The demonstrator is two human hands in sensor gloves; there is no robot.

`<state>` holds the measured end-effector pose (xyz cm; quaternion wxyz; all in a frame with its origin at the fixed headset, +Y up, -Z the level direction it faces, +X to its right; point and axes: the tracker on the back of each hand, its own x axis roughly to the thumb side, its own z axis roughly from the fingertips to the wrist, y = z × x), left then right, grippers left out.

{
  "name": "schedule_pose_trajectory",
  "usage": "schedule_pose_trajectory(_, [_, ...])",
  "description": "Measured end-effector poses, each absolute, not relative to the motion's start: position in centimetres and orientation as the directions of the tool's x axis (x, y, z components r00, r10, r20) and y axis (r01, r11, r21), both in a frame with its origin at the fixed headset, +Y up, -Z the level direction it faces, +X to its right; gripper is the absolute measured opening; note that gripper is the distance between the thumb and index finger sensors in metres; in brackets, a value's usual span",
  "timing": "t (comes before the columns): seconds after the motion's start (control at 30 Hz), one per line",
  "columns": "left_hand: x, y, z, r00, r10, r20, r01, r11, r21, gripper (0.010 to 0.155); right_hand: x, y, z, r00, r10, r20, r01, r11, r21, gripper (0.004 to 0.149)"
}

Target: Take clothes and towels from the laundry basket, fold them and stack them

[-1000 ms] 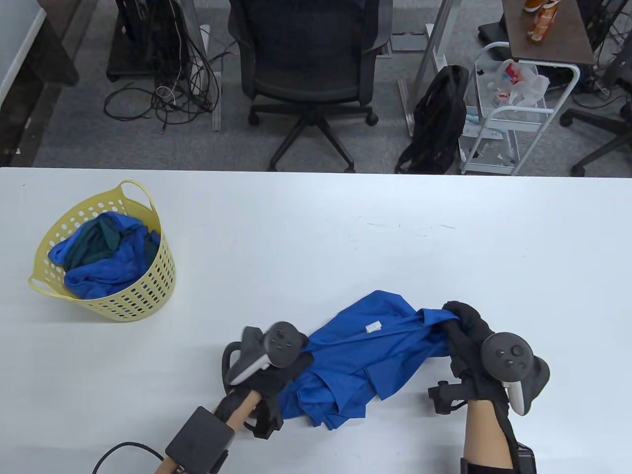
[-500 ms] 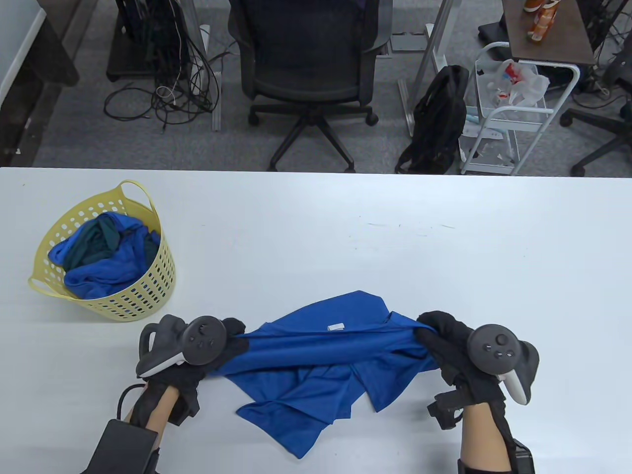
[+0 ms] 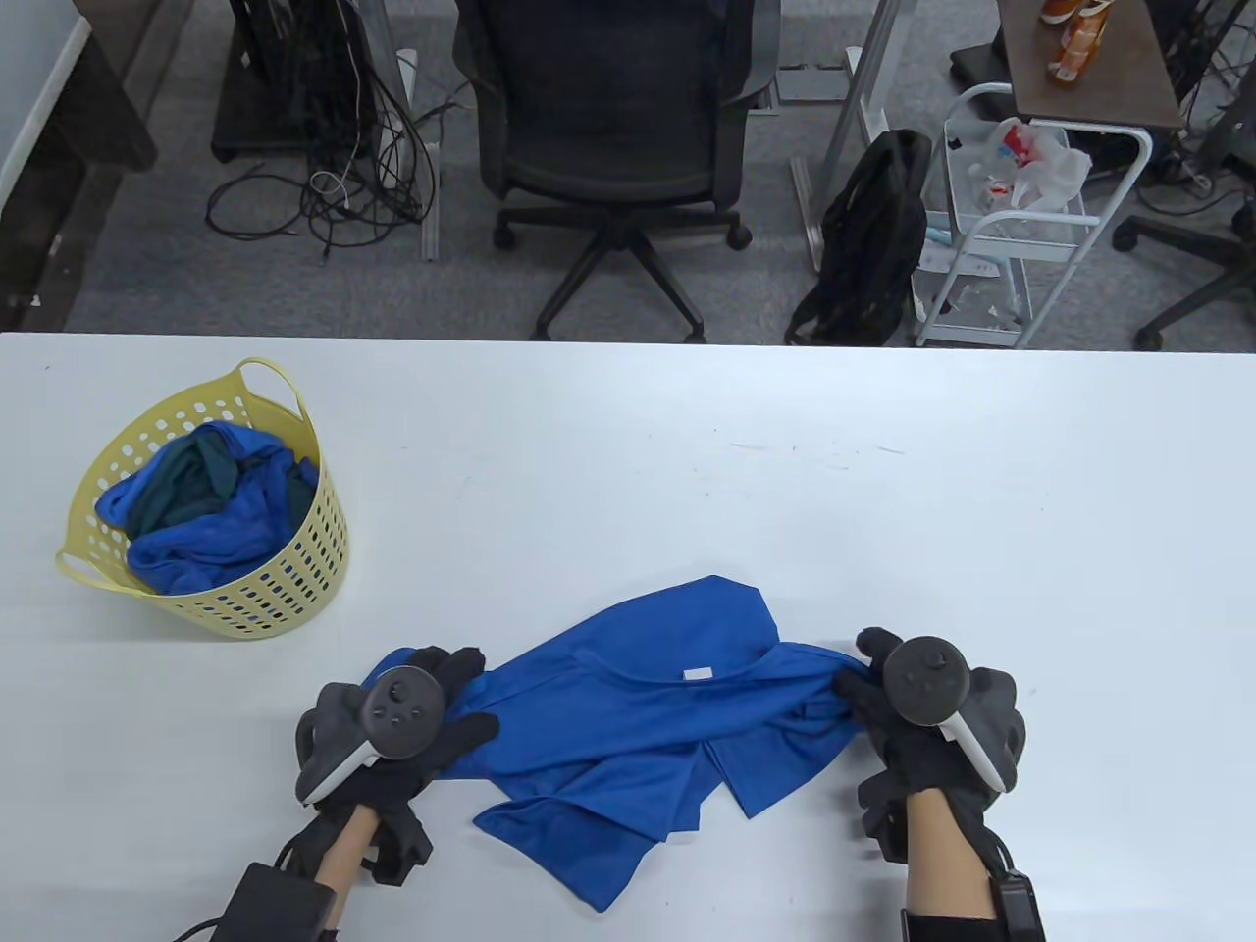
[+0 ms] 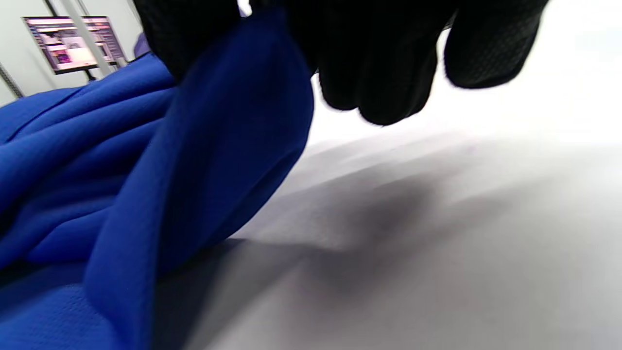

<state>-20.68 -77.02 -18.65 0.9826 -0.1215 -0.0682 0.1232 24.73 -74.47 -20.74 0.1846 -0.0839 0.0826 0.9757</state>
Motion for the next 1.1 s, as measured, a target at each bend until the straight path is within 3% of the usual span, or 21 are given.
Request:
schedule_pose_trajectory(0.1, [-20.3,-77.8,-18.6,0.986,0.109,0.124,-0.082,0.975,-0.206,0.059,25.3,-74.5,-20.7,-0.91,0.361,-0.202,-0.393,-0.908,0.148,0.065])
schedule_pose_trajectory(0.17, [-20.9,-77.8,-18.7,0.98,0.175,0.093,-0.159,0.974,-0.16,0.05,25.2,-74.6,-20.9,-0.909,0.366,-0.2,-0.402,-0.897,0.185,0.054])
schedule_pose_trajectory(0.27, [-22.3,-77.4,-18.9,0.958,0.28,0.06,-0.268,0.951,-0.151,0.048,24.7,-74.7,-21.0,-0.944,0.279,-0.177,-0.312,-0.929,0.199,0.04])
schedule_pose_trajectory(0.37, [-23.8,-76.6,-18.6,0.92,0.389,0.041,-0.385,0.919,-0.084,0.047,24.7,-74.3,-20.9,-0.944,0.282,-0.17,-0.306,-0.943,0.132,0.039])
schedule_pose_trajectory(0.57, [-26.2,-75.0,-17.9,0.915,0.404,0.016,-0.404,0.915,-0.015,0.047,24.6,-74.3,-20.9,-0.954,0.253,-0.158,-0.272,-0.956,0.112,0.041])
schedule_pose_trajectory(0.77, [-27.4,-74.1,-17.5,0.978,0.196,-0.066,-0.194,0.98,0.041,0.046,23.8,-73.6,-20.7,-0.969,0.22,-0.108,-0.229,-0.97,0.08,0.04])
schedule_pose_trajectory(0.93, [-27.7,-73.7,-17.3,0.987,0.133,-0.087,-0.125,0.988,0.09,0.045,22.9,-73.2,-20.7,-0.987,0.149,-0.068,-0.154,-0.985,0.073,0.041])
schedule_pose_trajectory(1.1, [-27.6,-74.2,-17.4,0.997,-0.021,-0.072,0.025,0.998,0.062,0.045,21.9,-72.9,-20.7,-0.971,0.238,0.017,-0.236,-0.968,0.091,0.04])
